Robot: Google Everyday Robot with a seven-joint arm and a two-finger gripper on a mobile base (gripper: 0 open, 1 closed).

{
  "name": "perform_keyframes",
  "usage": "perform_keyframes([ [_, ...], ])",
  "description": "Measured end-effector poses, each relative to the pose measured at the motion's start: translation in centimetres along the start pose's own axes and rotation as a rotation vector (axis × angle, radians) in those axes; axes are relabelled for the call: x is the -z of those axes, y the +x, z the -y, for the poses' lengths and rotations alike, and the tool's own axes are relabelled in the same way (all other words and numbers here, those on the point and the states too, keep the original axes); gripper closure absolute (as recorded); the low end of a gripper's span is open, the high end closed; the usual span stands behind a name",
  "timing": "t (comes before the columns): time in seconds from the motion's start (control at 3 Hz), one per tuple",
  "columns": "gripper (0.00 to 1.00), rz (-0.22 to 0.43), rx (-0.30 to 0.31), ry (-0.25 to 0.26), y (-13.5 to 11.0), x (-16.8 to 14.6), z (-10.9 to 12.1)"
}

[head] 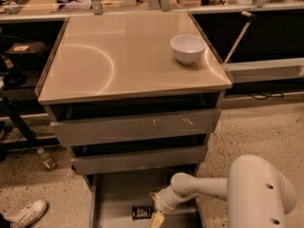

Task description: Pick rxbar chocolate from bottom drawer and place on counter

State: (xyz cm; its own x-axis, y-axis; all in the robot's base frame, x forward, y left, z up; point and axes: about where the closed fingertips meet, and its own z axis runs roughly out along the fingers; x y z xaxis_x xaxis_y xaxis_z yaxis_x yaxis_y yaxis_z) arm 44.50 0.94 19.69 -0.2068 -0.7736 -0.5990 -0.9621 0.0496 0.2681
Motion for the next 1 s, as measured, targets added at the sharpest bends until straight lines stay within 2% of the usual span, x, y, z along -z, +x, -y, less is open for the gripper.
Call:
perform_keyframes([
  [0.33,0.00,0.064,0.046,0.016,-0.50,-3.65,1.98],
  [1.0,0.00,0.063,0.062,-0.001,0.06,-4.28,1.51],
])
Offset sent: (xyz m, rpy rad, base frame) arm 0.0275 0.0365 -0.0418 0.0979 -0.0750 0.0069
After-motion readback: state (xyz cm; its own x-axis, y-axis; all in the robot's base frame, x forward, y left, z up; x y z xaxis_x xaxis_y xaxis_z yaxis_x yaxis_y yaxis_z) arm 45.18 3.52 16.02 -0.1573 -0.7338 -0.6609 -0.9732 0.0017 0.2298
